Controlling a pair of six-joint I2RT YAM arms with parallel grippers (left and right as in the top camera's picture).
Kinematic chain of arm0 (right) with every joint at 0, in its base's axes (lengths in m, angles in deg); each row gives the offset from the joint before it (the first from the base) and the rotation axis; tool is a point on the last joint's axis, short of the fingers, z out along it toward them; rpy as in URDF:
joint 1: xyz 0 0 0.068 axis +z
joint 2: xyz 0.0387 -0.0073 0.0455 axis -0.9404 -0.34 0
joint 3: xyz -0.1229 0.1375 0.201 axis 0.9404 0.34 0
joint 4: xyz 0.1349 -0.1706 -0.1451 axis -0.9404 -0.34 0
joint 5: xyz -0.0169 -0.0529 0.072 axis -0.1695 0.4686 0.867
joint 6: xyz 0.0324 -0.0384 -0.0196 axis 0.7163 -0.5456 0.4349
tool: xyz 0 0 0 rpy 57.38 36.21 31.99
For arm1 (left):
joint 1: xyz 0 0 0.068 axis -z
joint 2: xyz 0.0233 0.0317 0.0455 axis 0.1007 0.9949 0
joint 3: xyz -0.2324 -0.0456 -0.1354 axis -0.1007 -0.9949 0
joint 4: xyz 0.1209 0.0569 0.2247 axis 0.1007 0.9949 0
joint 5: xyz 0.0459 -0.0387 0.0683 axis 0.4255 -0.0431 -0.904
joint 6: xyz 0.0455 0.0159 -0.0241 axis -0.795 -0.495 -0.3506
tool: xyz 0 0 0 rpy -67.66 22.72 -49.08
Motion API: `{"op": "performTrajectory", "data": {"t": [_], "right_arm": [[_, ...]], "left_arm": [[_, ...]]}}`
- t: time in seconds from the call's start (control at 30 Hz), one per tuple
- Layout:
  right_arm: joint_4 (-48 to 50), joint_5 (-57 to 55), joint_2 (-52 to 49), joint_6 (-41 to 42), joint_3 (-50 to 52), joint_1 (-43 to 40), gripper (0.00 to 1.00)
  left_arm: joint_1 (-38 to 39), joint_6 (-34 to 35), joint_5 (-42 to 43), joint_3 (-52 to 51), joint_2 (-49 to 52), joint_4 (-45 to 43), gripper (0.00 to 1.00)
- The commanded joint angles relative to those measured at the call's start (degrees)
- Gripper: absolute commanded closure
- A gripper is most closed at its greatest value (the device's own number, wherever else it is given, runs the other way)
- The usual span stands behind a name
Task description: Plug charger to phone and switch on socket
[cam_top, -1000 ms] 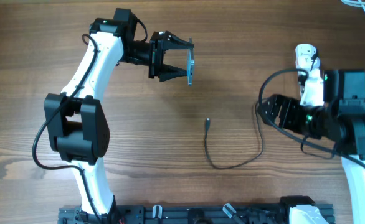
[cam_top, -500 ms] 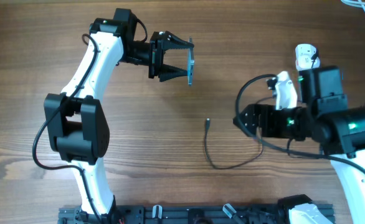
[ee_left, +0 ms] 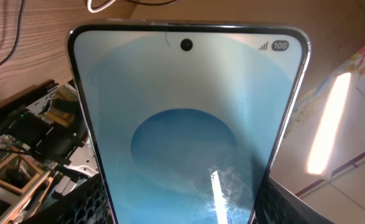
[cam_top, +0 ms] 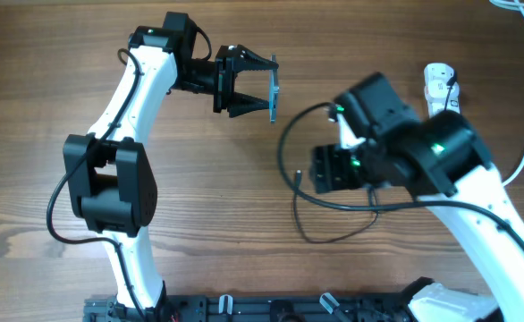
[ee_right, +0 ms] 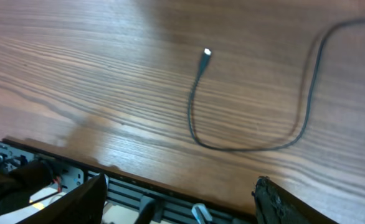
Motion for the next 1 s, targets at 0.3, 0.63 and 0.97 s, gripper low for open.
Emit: {"op": "performTrajectory", "data": {"t": [0.3, 0.63, 0.97], "right_arm": [[9.99, -15.69, -7.56, 10.23, -12.59, 14.6, 0.17], [18.69, -24.7, -9.86, 10.25, -12.59, 14.8, 0.17], [21.33, -32.5, -14.43, 13.62, -12.59, 14.82, 0.25]], "left_arm": [[-0.35, 0.35, 2.99, 1.4, -2.01, -0.02, 0.35], [-0.35, 0.35, 2.99, 1.4, -2.01, -0.02, 0.35], [-0.35, 0.59, 3.06, 1.4, -2.01, 0.0, 0.37]]}}
